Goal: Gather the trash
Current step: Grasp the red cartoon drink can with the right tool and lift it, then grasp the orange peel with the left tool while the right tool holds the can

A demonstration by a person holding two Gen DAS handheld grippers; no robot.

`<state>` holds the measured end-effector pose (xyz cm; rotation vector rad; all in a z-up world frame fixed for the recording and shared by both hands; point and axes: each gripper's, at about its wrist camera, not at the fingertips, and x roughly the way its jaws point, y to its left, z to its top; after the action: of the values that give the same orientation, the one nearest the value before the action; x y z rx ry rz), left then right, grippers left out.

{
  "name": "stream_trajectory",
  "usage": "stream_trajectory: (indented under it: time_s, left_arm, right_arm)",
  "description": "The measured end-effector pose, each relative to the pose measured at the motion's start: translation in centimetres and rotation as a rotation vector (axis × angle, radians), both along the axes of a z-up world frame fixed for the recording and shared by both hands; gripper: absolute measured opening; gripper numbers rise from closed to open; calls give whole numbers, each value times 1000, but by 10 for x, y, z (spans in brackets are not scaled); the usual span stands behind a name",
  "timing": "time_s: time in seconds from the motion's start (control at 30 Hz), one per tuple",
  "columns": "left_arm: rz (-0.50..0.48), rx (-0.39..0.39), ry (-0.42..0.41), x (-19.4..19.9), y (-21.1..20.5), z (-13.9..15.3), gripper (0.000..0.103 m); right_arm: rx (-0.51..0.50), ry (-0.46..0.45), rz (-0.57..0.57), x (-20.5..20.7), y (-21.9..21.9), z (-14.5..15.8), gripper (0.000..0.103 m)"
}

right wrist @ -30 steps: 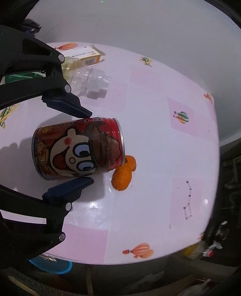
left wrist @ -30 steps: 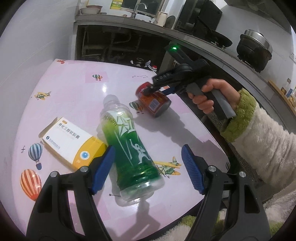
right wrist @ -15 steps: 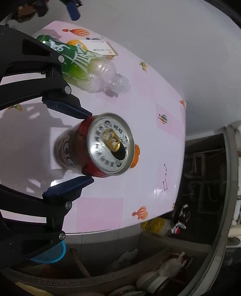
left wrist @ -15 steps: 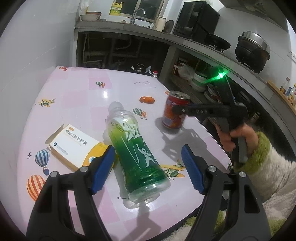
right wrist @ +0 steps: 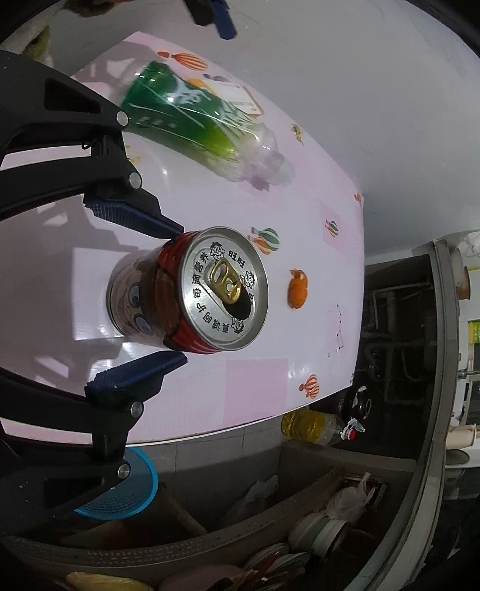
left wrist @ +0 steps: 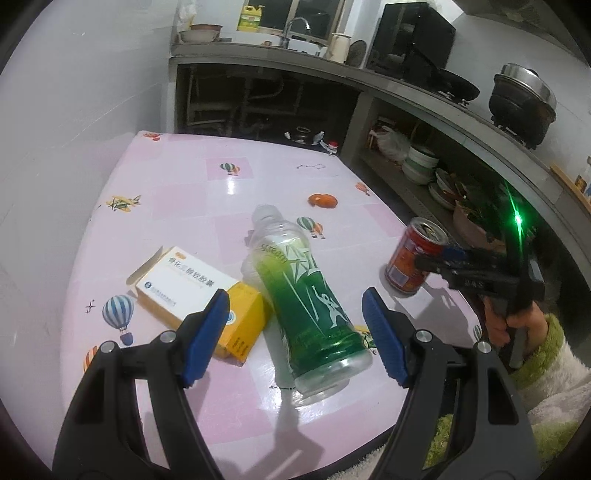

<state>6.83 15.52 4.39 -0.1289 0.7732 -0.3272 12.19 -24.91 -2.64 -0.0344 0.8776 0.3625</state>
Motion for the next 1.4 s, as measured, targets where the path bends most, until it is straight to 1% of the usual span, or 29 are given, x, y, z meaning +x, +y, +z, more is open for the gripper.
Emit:
stream_trajectory:
  time_s: [0.1, 0.2, 0.27, 0.33, 0.4, 0.47, 0.5, 0.6, 0.73, 0.83, 0.87, 1.0, 1.1, 1.13, 1.2, 1.23, 1.33, 1.4]
  left_arm:
    - [6, -29, 25, 6, -1, 1, 70]
    - [-18, -60, 41, 18, -9, 4, 70]
    - [-39, -46, 37, 30, -22, 9, 70]
    - [-49, 0, 33, 48, -38, 16, 70]
    - [-67, 30, 41, 68, -54, 21, 70]
    - [-99, 41, 61, 89, -68, 24, 70]
    - [-117, 38, 78, 106, -76, 25, 70]
    - [-160, 56, 145, 145, -97, 21, 70]
    - [-224, 95, 275, 204, -128, -1, 70]
    - [-206, 163, 342, 241, -148, -23, 68]
    - [-213, 170, 358, 252, -153, -29, 68]
    - [-181, 201, 419, 288, -174, -53, 65]
    - [-167, 241, 437, 303, -184, -65, 63]
    - [-163, 266, 443, 307, -190, -70, 62]
    - [-156, 288, 452, 310, -194, -77, 57]
    - [-149, 302, 456, 313, -196, -80, 56]
    - [-134, 328, 443, 317, -200, -84, 54]
    - [-132, 346, 437, 317, -203, -86, 48]
  right_arm:
    - [20, -5, -3, -7, -4, -3, 61]
    - [36, -8, -1, -11, -7, -4, 62]
    - [53, 2, -3, -11, -9, -5, 62]
    - [69, 5, -8, -13, -13, -4, 64]
    - [82, -2, -15, -16, -18, -3, 67]
    - [91, -7, -15, -19, -21, -1, 68]
    - [93, -13, -17, -21, -23, 1, 68]
    - [97, -27, -19, -25, -29, 5, 69]
    - [114, -33, -30, -27, -36, 6, 69]
    - [131, -24, -38, -27, -41, 3, 69]
    - [135, -20, -40, -27, -42, 2, 69]
    - [148, -9, -39, -28, -43, -1, 69]
    - [149, -10, -34, -30, -42, -2, 69]
    - [153, -10, -34, -30, -43, -2, 69]
    - [165, -9, -35, -30, -45, -2, 69]
    - [171, -10, -36, -30, -46, -2, 69]
    - [177, -12, -38, -29, -48, -1, 69]
    - [177, -13, -42, -29, -48, -1, 69]
